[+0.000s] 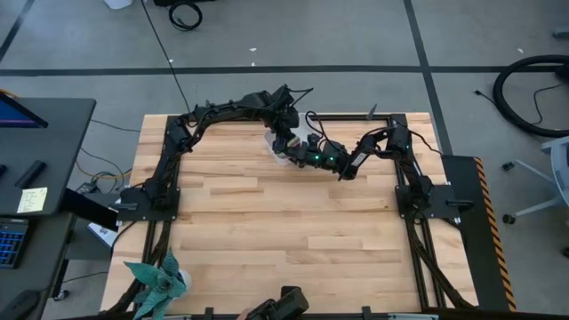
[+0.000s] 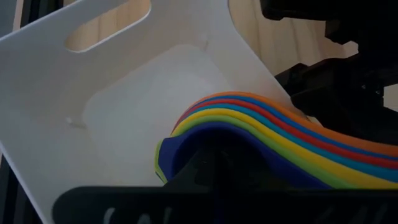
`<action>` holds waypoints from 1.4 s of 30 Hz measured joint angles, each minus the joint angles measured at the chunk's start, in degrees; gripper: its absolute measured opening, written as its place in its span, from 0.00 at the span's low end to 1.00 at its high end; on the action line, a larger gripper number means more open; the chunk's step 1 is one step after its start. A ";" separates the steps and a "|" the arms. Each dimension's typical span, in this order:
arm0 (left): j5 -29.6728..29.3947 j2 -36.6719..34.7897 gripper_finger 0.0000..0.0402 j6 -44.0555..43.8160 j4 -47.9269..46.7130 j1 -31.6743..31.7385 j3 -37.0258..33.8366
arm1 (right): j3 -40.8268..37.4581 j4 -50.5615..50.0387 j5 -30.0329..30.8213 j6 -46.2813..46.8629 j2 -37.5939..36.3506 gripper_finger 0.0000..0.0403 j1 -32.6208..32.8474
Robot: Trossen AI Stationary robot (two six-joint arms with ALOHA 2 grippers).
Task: Nest measuring cups in basket
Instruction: Put the nested measuring cups into the white bin
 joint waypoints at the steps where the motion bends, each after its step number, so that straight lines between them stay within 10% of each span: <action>1: -0.12 0.00 0.02 0.02 0.03 -0.01 0.00 | 0.00 -0.06 -0.10 -0.44 0.00 0.53 0.00; 42: 0.11 0.00 0.02 0.04 -0.33 -0.07 -0.04 | -0.20 -7.04 -7.55 -4.64 -4.77 0.52 -0.99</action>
